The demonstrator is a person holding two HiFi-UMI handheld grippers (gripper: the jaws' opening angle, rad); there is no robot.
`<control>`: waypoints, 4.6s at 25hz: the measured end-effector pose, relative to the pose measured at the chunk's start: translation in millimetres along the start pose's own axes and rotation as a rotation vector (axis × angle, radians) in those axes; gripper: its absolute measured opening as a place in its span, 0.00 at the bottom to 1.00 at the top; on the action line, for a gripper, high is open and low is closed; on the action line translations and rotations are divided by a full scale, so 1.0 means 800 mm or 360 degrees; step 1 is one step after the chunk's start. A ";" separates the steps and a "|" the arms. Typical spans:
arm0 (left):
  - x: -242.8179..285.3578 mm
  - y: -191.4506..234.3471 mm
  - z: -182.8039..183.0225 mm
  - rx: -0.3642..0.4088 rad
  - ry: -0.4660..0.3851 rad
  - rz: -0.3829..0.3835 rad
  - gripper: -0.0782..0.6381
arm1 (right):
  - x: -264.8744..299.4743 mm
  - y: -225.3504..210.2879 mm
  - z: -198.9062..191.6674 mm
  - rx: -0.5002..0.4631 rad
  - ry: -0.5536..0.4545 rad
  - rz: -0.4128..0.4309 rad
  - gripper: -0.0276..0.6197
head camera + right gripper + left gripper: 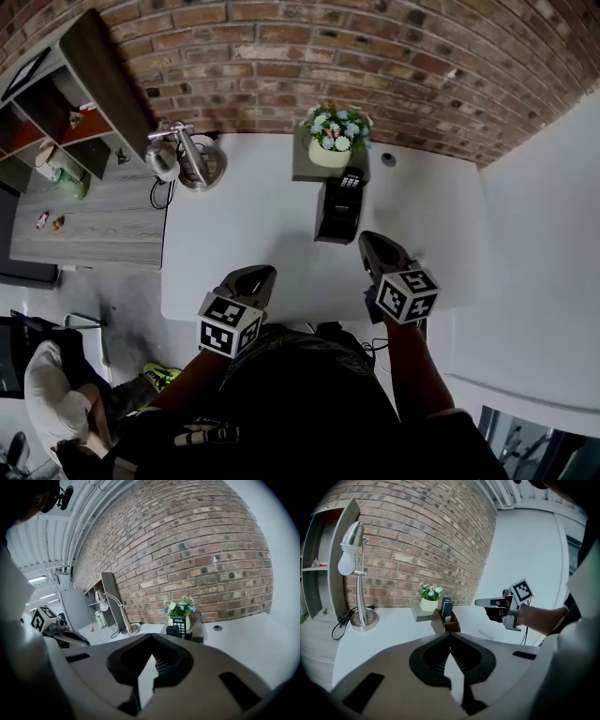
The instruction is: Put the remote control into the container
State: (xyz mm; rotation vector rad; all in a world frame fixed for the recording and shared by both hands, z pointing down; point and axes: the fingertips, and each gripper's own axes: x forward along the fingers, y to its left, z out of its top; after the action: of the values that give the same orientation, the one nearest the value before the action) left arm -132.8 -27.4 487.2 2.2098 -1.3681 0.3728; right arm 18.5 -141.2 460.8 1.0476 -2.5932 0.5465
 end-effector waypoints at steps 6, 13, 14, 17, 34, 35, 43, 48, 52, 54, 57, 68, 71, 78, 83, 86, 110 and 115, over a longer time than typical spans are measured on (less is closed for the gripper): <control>0.013 -0.015 0.006 0.0041 -0.0004 -0.0086 0.12 | -0.040 0.020 -0.036 0.0113 0.0006 -0.0095 0.05; 0.029 -0.037 -0.002 0.0157 0.0086 -0.0213 0.12 | -0.065 0.021 -0.074 0.0083 0.0086 -0.0217 0.06; 0.033 -0.040 -0.002 0.0176 0.0095 -0.0225 0.12 | -0.070 0.017 -0.077 0.0085 0.0089 -0.0230 0.06; 0.042 -0.054 0.001 0.0201 0.0100 -0.0258 0.12 | -0.085 0.002 -0.089 0.0103 0.0115 -0.0274 0.06; 0.144 -0.151 -0.070 0.0155 0.0597 -0.0366 0.12 | -0.145 -0.171 -0.192 0.0177 0.0425 -0.0439 0.06; 0.150 -0.158 -0.067 0.0155 0.0590 -0.0360 0.12 | -0.150 -0.185 -0.199 0.0160 0.0442 -0.0455 0.06; 0.199 -0.179 -0.076 0.0171 0.0648 -0.0270 0.12 | -0.181 -0.307 -0.282 -0.0213 0.0768 -0.0674 0.23; 0.211 -0.184 -0.097 0.0124 0.0730 -0.0193 0.12 | -0.179 -0.327 -0.313 -0.0177 0.0774 -0.0581 0.36; 0.218 -0.192 -0.095 0.0124 0.0744 -0.0166 0.12 | -0.171 -0.334 -0.320 -0.0117 0.0740 -0.0552 0.39; 0.220 -0.196 -0.091 0.0123 0.0741 -0.0162 0.12 | -0.172 -0.339 -0.325 -0.0048 0.0694 -0.0528 0.41; 0.219 -0.201 -0.086 0.0118 0.0727 -0.0160 0.12 | -0.175 -0.342 -0.326 0.0008 0.0575 -0.0481 0.42; 0.199 -0.198 -0.079 0.0148 0.0686 -0.0151 0.12 | -0.169 -0.332 -0.312 0.0280 0.0499 -0.0411 0.39; 0.187 -0.189 -0.072 0.0141 0.0657 -0.0143 0.12 | -0.160 -0.313 -0.289 0.0360 0.0435 -0.0368 0.39; 0.161 -0.166 -0.072 0.0138 0.0632 -0.0136 0.12 | -0.127 -0.261 -0.246 0.0467 0.0306 -0.0274 0.39; 0.147 -0.146 -0.072 0.0108 0.0604 -0.0111 0.12 | -0.116 -0.228 -0.227 0.0464 0.0268 -0.0218 0.39; 0.145 -0.137 -0.066 0.0104 0.0582 -0.0107 0.12 | -0.113 -0.214 -0.212 0.0462 0.0239 -0.0181 0.39; 0.125 -0.093 -0.059 -0.0008 0.0481 -0.0083 0.12 | -0.061 -0.136 -0.146 0.0238 0.0276 0.0042 0.38; 0.112 -0.077 -0.065 -0.0069 0.0443 -0.0043 0.12 | -0.047 -0.107 -0.127 0.0249 0.0258 0.0128 0.38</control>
State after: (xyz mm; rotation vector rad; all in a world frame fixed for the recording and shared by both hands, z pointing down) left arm -35.6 -43.5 556.4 2.0490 -1.1843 0.6094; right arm 118.0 -129.6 556.0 0.9066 -2.4902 0.8299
